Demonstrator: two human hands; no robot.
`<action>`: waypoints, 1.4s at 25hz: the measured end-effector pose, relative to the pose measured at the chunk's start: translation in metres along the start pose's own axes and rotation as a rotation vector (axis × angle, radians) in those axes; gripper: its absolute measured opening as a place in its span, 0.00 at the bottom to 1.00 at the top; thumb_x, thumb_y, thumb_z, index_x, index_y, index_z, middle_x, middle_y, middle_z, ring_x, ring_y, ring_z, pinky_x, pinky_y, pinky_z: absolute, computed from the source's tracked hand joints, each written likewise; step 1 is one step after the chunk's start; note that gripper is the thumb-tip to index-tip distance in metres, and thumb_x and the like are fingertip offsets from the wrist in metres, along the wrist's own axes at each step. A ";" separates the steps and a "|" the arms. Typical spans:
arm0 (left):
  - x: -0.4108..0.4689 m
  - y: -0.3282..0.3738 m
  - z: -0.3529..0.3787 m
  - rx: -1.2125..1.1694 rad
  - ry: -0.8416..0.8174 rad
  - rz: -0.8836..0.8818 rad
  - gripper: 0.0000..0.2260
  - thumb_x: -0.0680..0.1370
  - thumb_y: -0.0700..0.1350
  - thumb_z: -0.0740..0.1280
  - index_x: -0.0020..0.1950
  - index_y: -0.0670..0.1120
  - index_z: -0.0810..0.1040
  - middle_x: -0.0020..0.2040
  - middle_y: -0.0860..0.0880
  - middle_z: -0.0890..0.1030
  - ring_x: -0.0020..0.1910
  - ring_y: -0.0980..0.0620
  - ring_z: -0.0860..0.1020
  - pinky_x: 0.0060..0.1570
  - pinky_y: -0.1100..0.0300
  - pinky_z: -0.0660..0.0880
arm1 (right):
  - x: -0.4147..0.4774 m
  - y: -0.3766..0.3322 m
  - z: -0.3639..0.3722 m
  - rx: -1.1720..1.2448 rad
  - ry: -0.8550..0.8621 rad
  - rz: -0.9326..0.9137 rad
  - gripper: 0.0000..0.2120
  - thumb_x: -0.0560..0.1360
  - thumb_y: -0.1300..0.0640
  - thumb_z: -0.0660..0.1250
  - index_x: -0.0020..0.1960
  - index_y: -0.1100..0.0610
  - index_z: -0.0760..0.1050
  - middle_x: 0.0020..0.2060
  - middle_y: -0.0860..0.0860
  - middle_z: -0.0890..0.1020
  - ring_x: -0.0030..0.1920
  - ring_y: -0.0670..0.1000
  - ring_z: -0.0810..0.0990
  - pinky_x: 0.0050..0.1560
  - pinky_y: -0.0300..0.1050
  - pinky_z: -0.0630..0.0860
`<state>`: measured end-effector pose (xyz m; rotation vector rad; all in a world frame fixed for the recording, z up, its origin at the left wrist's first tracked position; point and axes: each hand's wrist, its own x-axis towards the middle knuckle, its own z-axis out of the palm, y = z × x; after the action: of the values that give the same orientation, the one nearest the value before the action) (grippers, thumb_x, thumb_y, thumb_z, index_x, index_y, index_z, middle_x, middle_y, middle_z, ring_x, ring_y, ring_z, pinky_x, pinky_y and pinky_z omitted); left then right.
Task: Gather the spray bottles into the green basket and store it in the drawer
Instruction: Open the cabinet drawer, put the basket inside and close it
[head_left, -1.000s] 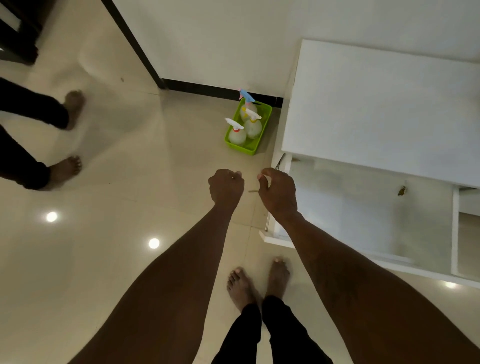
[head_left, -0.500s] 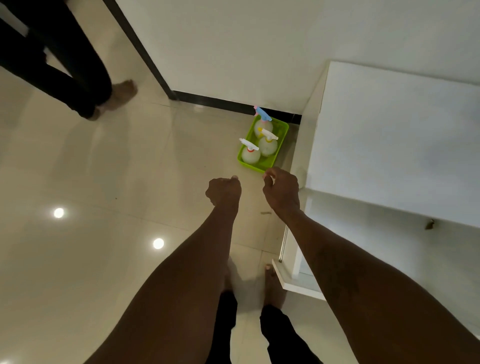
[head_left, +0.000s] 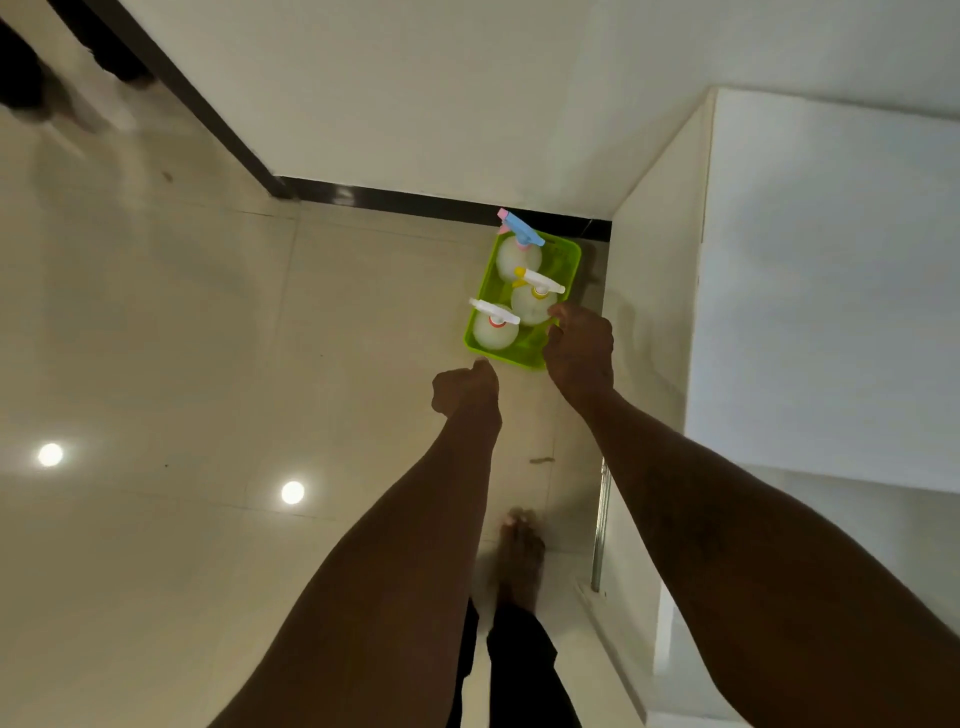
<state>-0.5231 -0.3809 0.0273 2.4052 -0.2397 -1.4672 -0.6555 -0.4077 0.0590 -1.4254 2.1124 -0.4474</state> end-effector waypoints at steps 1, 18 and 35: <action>0.012 -0.001 0.011 -0.039 -0.014 -0.044 0.20 0.73 0.54 0.69 0.53 0.38 0.81 0.49 0.41 0.85 0.53 0.41 0.84 0.59 0.49 0.80 | 0.012 0.005 0.009 0.011 0.003 0.048 0.15 0.74 0.65 0.66 0.59 0.56 0.81 0.52 0.54 0.85 0.53 0.54 0.82 0.50 0.41 0.75; 0.131 -0.017 0.121 -0.349 -0.133 -0.129 0.11 0.68 0.39 0.70 0.48 0.45 0.77 0.46 0.44 0.80 0.45 0.42 0.84 0.49 0.45 0.84 | 0.104 0.074 0.097 0.009 0.235 0.009 0.11 0.71 0.66 0.64 0.52 0.55 0.73 0.44 0.53 0.82 0.44 0.56 0.79 0.40 0.43 0.68; 0.068 -0.014 -0.096 0.271 -0.147 0.075 0.24 0.74 0.33 0.69 0.70 0.42 0.72 0.56 0.39 0.80 0.51 0.38 0.83 0.52 0.43 0.82 | 0.016 0.009 0.032 -0.114 0.090 0.005 0.08 0.71 0.58 0.61 0.46 0.57 0.78 0.39 0.58 0.82 0.42 0.63 0.79 0.37 0.46 0.68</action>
<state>-0.4068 -0.3711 0.0063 2.4613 -0.5909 -1.6718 -0.6477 -0.4181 0.0248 -1.4881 2.2450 -0.4015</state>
